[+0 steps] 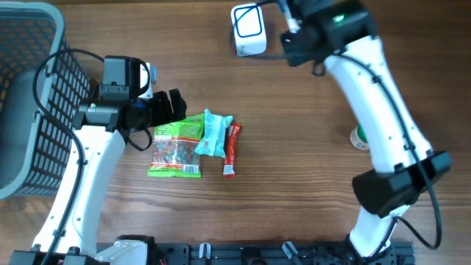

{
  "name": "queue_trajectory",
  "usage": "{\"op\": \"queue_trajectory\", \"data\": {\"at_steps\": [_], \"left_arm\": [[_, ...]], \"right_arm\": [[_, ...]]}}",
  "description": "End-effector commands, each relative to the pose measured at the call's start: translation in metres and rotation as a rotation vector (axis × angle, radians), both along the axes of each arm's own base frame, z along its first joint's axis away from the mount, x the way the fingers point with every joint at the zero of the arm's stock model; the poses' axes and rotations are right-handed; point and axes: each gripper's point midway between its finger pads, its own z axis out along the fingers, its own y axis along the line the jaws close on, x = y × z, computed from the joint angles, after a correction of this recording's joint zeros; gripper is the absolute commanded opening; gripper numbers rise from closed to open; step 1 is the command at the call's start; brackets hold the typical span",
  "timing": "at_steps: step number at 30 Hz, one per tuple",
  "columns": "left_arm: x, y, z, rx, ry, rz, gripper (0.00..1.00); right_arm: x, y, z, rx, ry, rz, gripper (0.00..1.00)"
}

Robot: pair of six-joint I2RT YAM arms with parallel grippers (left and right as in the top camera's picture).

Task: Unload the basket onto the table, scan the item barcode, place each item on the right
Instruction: 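Hold the tissue packet in front of the scanner, then lower the tissue packet onto the table right and open the gripper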

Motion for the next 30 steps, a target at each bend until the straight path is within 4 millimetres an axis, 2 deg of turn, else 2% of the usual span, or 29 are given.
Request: {"op": "queue_trajectory", "data": {"at_steps": [1,8,13,14,15,17,19,22,25,27,29,30], "left_arm": [[0.001,-0.003,0.001,-0.012,-0.001,-0.005,1.0],[0.001,-0.003,0.001,-0.013,-0.001,-0.004,1.0],[0.001,-0.003,0.001,-0.012,-0.001,-0.005,1.0],[0.001,-0.003,0.001,-0.012,-0.001,-0.005,1.0],[0.001,-0.003,0.001,-0.012,-0.001,-0.005,1.0],[0.001,-0.003,0.001,-0.012,-0.001,-0.005,1.0],[0.001,-0.003,0.001,-0.012,-0.001,-0.005,1.0],[0.001,-0.003,0.001,-0.013,-0.001,-0.004,1.0],[0.001,-0.003,0.001,-0.012,-0.001,-0.005,1.0],[0.001,-0.003,0.001,-0.013,-0.001,-0.004,1.0],[0.001,-0.003,0.001,-0.012,-0.001,-0.005,1.0],[0.001,-0.003,0.001,-0.012,-0.001,-0.005,1.0]], "right_arm": [[-0.02,-0.004,-0.065,0.175,0.257,-0.086,0.04],[-0.055,-0.059,-0.161,0.129,0.461,-0.251,0.04],[-0.081,-0.088,-0.215,0.082,0.522,-0.317,0.04],[-0.086,-0.091,-0.221,0.074,0.529,-0.324,0.08],[-0.089,-0.093,-0.226,0.07,0.535,-0.327,0.24],[-0.088,-0.095,-0.225,0.064,0.532,-0.317,0.38],[-0.081,-0.098,-0.215,0.046,0.51,-0.321,0.51],[-0.066,-0.098,-0.182,0.044,0.477,-0.328,0.66],[-0.063,-0.085,-0.16,0.095,0.482,-0.331,0.65],[-0.064,-0.07,-0.157,0.16,0.502,-0.31,0.64],[-0.068,-0.044,-0.157,0.281,0.542,-0.273,0.63],[-0.068,-0.038,-0.158,0.31,0.547,-0.265,0.63]]}}
